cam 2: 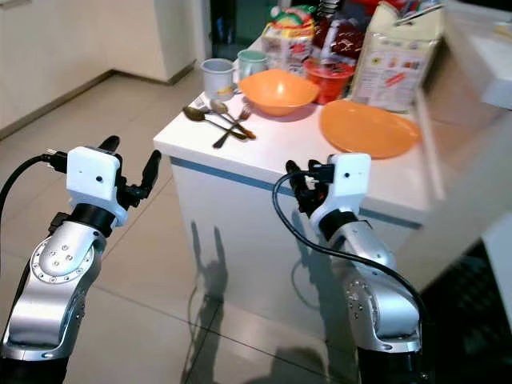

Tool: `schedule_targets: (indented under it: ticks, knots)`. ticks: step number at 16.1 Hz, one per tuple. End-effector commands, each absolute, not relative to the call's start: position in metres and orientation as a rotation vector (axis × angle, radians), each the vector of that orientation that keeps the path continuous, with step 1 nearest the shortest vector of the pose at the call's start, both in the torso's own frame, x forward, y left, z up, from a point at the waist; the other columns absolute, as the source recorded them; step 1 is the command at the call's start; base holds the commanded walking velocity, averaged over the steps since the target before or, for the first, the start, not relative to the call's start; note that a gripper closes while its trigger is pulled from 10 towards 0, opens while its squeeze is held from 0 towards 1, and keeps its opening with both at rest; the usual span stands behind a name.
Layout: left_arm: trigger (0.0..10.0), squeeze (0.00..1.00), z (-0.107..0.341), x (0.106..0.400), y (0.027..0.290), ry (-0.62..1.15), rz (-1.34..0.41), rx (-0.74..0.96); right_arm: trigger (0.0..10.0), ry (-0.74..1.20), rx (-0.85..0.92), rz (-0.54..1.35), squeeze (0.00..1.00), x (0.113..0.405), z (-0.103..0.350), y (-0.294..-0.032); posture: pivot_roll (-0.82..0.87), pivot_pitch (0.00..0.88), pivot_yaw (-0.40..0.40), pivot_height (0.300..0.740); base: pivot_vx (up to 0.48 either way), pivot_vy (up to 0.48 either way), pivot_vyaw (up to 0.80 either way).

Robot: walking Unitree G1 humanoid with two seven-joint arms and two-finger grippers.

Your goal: Setting the table

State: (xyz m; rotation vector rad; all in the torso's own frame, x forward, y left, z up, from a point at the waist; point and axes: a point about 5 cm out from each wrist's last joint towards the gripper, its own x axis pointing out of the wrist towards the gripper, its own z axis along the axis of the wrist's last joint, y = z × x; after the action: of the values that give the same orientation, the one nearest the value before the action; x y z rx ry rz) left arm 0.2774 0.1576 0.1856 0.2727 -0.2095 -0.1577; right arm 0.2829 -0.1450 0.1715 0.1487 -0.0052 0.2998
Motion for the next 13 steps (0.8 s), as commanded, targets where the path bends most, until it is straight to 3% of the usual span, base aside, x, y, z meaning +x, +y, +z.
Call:
schedule_targets:
  ticks: [1,11,13]
  knots:
    - [10.0,0.00,0.1874,0.2762,0.1606,-0.207,-0.155,0.275,10.0,-0.002,0.144,0.326,0.00,0.2855,0.1742,-0.1406,0.00,0.000,-0.032,0.740,0.386,0.000,0.00]
    - [10.0,0.00,0.1900,0.2710,0.1571,-0.209,-0.213,0.285,10.0,-0.008,0.126,0.410,0.00,0.2802,0.1764,-0.1330,0.00,0.000,-0.025,0.740,0.387,0.000,0.00]
    - [10.0,0.00,0.1917,0.2668,0.1537,-0.215,-0.244,0.303,10.0,-0.020,0.125,0.441,0.00,0.2769,0.1800,-0.1331,0.00,0.000,-0.021,0.740,0.000,0.000,0.00]
